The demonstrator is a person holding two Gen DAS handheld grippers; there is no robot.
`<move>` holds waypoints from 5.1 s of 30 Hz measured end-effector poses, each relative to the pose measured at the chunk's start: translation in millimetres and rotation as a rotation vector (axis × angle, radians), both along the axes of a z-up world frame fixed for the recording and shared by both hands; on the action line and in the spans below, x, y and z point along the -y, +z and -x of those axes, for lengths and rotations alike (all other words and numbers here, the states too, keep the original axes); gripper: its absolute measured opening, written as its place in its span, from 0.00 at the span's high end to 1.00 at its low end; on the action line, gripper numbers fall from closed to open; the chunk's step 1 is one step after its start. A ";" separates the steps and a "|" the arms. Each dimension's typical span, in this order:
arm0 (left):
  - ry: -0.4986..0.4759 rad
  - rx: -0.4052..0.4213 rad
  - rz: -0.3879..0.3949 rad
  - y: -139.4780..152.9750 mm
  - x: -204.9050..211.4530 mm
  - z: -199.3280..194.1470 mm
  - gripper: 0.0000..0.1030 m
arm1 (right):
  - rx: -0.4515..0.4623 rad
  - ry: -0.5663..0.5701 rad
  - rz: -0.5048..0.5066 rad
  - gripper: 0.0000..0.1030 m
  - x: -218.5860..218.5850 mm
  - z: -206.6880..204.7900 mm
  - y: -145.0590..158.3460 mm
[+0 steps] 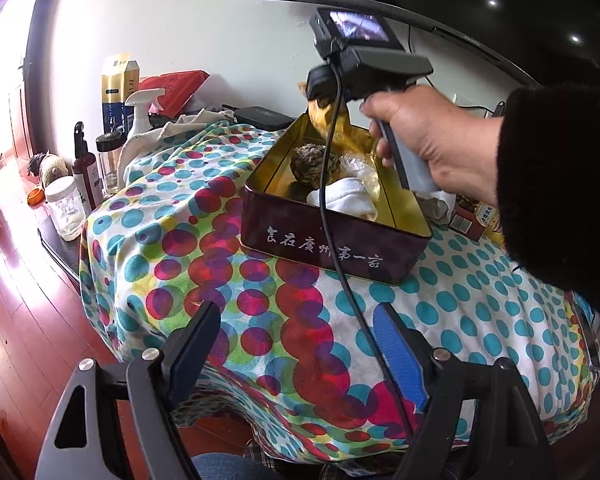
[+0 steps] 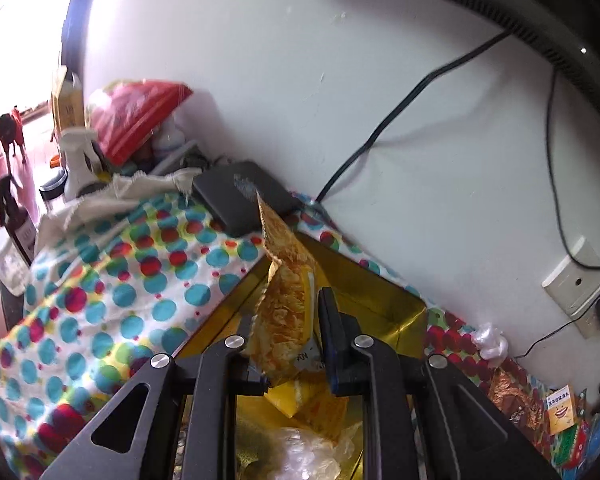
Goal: Organize objects
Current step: 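Lift the yellow snack bag into the gold tin and release it, then grasp the red MARUBI box with the left gripper, then hold the red box in the left gripper while the right gripper grasps the yellow box, then lower the red box into the gold tin and open the left gripper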
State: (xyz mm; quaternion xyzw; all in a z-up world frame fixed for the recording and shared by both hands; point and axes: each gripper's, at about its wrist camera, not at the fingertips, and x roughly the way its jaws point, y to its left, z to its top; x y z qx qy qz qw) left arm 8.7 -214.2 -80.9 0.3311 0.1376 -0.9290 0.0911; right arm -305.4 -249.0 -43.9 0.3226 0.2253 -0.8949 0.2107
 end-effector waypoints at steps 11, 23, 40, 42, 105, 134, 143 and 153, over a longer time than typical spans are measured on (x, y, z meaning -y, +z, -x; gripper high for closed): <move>-0.008 0.001 0.030 1.3 -6.9 0.1 0.21 | 0.078 0.015 0.189 0.24 -56.6 -24.6 16.9; -0.098 -0.038 0.103 8.1 -40.7 -6.4 0.21 | -0.129 -0.367 0.167 0.04 -290.4 -61.9 29.3; -0.310 -0.045 0.073 28.3 -152.1 122.2 0.21 | -0.004 -0.573 0.279 0.03 -410.8 -59.1 -41.6; -0.337 -0.025 0.035 21.9 -164.5 148.3 0.21 | 0.003 -0.612 0.293 0.01 -416.4 -57.0 -41.6; -0.208 0.060 0.084 -8.0 -154.1 176.7 0.39 | 0.041 -0.356 0.271 0.02 -398.6 -61.1 -42.4; -0.198 -0.031 0.221 6.4 -170.4 159.0 0.39 | 0.104 -0.399 0.217 0.73 -404.3 -54.4 -56.6; -0.070 -0.092 0.207 70.4 -100.0 159.5 0.39 | 0.188 -0.438 0.276 0.73 -424.1 -41.7 -51.5; 0.046 0.088 0.236 31.2 -12.4 175.8 0.39 | 0.202 -0.437 0.285 0.73 -428.2 -40.0 -53.8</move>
